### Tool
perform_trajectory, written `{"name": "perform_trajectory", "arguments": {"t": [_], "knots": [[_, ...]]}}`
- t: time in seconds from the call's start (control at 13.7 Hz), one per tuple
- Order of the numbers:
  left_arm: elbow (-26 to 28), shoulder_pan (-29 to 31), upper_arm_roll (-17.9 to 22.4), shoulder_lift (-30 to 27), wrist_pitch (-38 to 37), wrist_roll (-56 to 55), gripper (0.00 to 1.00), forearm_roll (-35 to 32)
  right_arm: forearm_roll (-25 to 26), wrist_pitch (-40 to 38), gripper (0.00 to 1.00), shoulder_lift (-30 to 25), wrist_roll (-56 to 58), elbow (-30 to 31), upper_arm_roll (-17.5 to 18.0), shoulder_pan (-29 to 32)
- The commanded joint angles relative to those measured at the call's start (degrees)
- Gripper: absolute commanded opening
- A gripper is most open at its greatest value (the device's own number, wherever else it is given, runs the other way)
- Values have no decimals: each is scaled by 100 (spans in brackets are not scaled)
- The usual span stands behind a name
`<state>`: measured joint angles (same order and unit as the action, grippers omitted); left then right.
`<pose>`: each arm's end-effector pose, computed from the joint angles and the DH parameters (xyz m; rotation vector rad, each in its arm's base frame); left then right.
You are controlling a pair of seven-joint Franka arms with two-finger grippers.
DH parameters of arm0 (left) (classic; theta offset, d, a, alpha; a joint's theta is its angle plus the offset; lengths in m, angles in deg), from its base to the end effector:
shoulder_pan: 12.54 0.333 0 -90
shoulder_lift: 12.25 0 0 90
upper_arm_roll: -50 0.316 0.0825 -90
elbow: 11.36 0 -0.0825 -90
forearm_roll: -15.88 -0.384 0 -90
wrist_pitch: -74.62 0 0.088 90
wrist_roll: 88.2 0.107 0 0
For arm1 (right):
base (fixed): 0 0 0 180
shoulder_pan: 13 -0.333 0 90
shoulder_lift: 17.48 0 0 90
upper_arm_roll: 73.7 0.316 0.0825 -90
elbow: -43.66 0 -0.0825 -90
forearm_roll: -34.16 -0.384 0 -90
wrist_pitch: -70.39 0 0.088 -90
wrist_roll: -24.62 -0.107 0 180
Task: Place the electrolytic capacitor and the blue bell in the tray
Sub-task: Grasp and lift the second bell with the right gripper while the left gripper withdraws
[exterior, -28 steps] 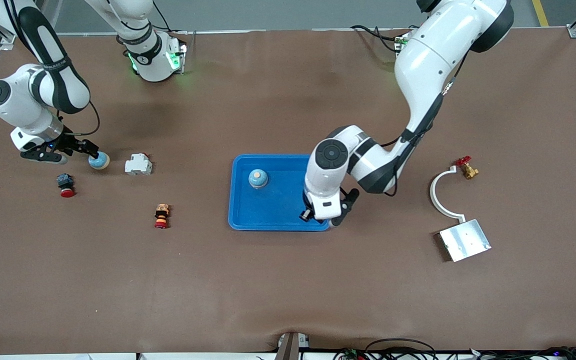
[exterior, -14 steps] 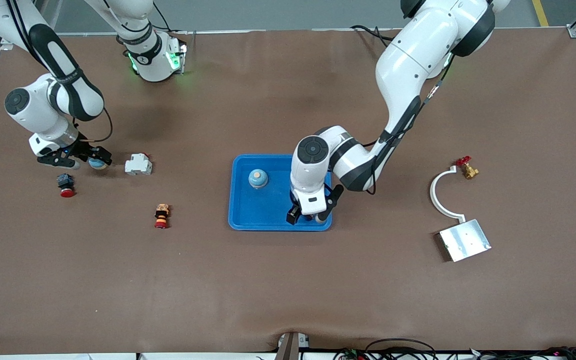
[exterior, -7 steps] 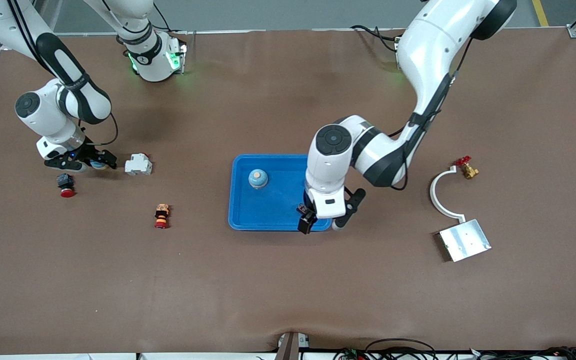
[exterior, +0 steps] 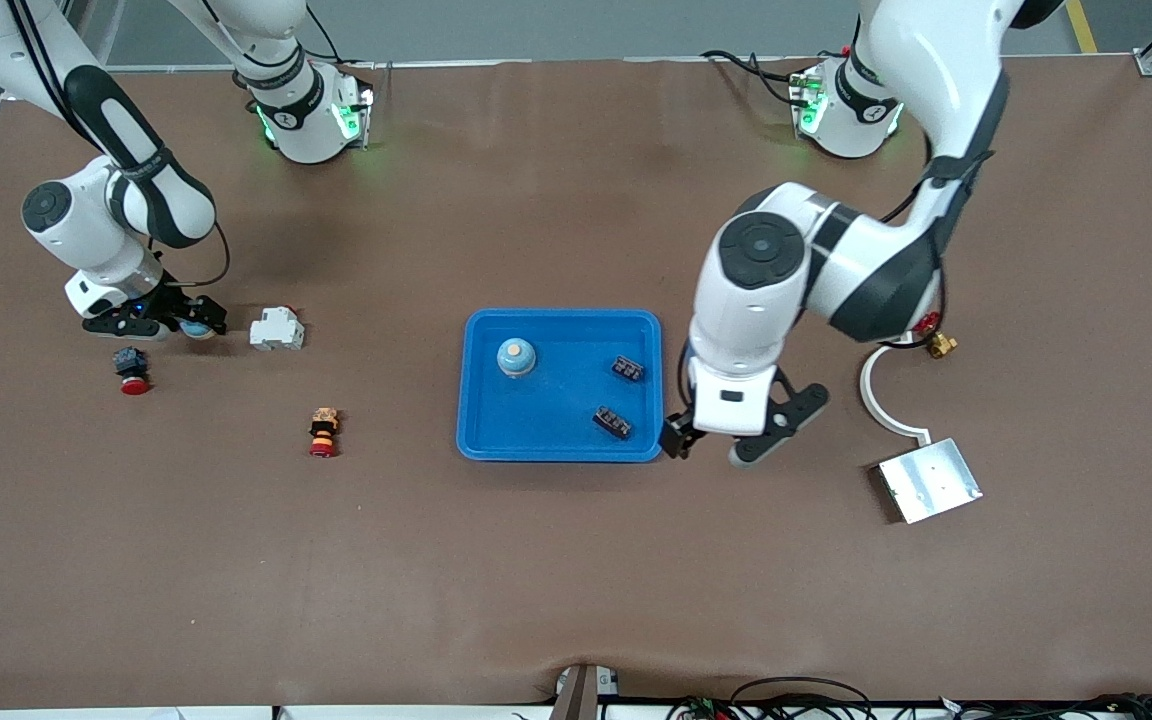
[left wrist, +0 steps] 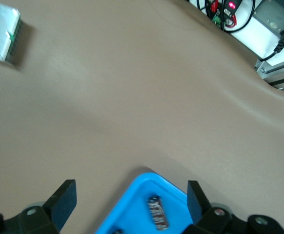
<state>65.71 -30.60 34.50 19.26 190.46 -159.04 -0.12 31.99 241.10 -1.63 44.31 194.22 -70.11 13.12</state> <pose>0.6353 -0.3521 0.4309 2.9518 0.9060 0.2889 0.3987 -0.1662 0.1607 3.1318 -0.1406 0.1240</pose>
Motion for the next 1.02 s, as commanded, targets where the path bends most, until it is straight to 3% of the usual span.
{"name": "perform_trajectory", "arguments": {"t": [0.0, 0.22, 0.29, 0.51, 0.73, 0.95], "knots": [[159, 354, -31, -452, -411, 893, 100, 316, -100, 32, 100, 6, 167, 9, 54, 95], [150, 697, -31, -716, -834, 1755, 100, 325, -100, 23, 100, 6, 149, 9, 54, 86], [159, 768, -31, -795, -931, 1853, 100, 325, -100, 15, 86, 6, 140, 9, 63, 86], [159, 943, -31, -980, -1194, 2310, 100, 334, -109, -3, 0, 6, 105, 0, 72, 69], [159, 1110, 4, -1182, -1327, 2626, 100, 474, -117, -47, 0, -90, -52, -52, 124, -54], [159, 1409, -23, -1358, -1476, 3197, 100, 667, -126, -449, 0, -353, -955, -245, 509, -282]]}}
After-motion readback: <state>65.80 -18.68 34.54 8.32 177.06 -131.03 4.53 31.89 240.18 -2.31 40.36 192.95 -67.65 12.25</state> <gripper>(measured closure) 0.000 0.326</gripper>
